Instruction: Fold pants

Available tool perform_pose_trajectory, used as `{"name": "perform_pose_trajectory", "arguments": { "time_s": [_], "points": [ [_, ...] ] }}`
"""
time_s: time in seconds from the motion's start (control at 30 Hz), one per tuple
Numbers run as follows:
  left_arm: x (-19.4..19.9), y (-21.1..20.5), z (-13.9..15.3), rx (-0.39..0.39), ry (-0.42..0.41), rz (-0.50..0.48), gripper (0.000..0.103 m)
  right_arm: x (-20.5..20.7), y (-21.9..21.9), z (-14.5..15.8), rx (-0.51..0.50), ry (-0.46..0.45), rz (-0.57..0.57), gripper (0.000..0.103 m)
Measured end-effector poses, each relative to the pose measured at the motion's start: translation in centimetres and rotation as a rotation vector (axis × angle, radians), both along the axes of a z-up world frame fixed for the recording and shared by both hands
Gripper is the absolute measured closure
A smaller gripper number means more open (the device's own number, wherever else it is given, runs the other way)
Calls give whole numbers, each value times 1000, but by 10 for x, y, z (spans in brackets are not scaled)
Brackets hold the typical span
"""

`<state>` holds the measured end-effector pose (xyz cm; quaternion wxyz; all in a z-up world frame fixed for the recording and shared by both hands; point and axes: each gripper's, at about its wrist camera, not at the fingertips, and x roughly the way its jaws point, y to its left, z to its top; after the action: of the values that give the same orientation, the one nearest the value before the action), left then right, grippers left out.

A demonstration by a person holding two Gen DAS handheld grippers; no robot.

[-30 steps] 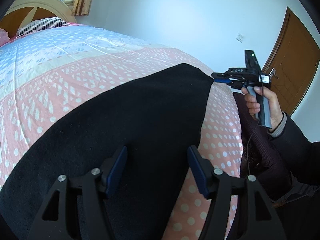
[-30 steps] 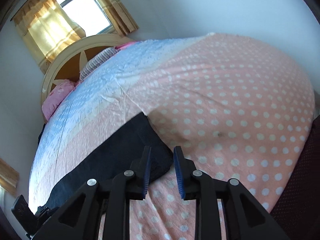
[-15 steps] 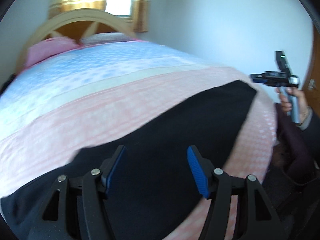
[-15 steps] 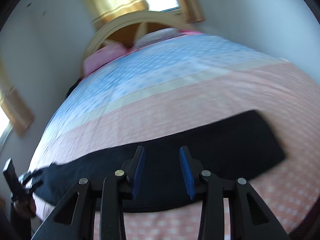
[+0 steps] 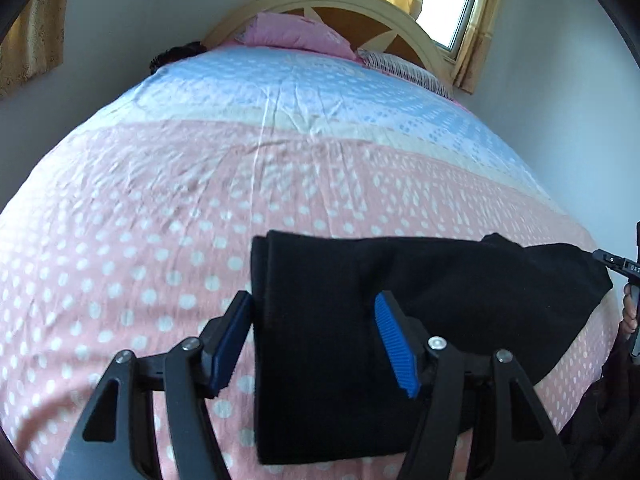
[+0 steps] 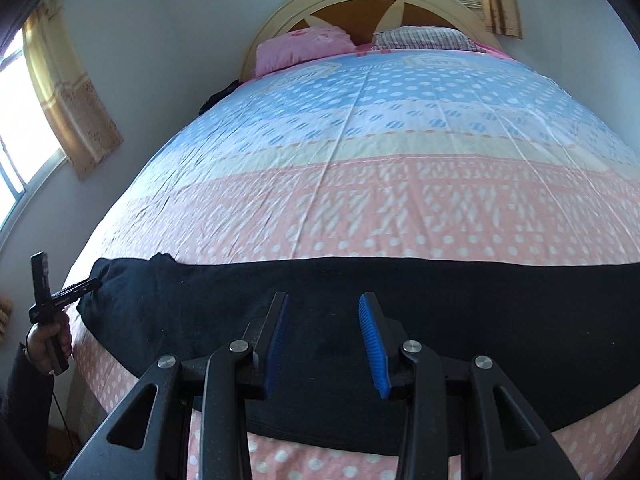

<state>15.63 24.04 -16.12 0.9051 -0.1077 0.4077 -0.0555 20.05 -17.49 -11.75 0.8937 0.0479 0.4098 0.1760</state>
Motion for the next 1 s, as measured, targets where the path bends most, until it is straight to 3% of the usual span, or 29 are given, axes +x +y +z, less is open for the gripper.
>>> {"name": "perform_pose_trajectory", "arguments": {
  "time_s": [0.07, 0.1, 0.17, 0.2, 0.37, 0.47, 0.6, 0.73, 0.87, 0.93, 1.0],
  "points": [
    [3, -8, -7, 3, 21, 2, 40, 3, 12, 0, -19, 1, 20, 65],
    [3, -12, -6, 13, 13, -1, 45, 4, 19, 0, -25, 3, 32, 65],
    [0, -16, -4, -4, 9, -20, 72, 8, 30, -1, -30, 6, 53, 65],
    [-2, -12, -4, -16, 11, -13, 77, 11, 37, -1, -31, 7, 63, 65],
    [-16, 10, -2, -18, 17, 12, 78, 31, 82, -4, 16, 39, 167, 65],
    [-17, 11, -6, -37, -6, -16, 75, 48, 118, -11, 77, 105, 266, 65],
    [-19, 0, 4, 104, -22, -4, 47, 77, 154, -25, 159, 212, 327, 65],
    [-33, -4, 27, 190, -99, 31, 44, 108, 186, -43, 203, 295, 338, 65],
    [-43, -18, 49, 121, -198, 13, 25, 127, 216, -70, 199, 380, 362, 65],
    [-40, -34, 48, 80, -201, -37, 24, 130, 225, -79, 214, 410, 379, 71],
    [-31, -48, 38, 65, -172, -69, 24, 127, 230, -78, 214, 405, 393, 93]
  ]
}}
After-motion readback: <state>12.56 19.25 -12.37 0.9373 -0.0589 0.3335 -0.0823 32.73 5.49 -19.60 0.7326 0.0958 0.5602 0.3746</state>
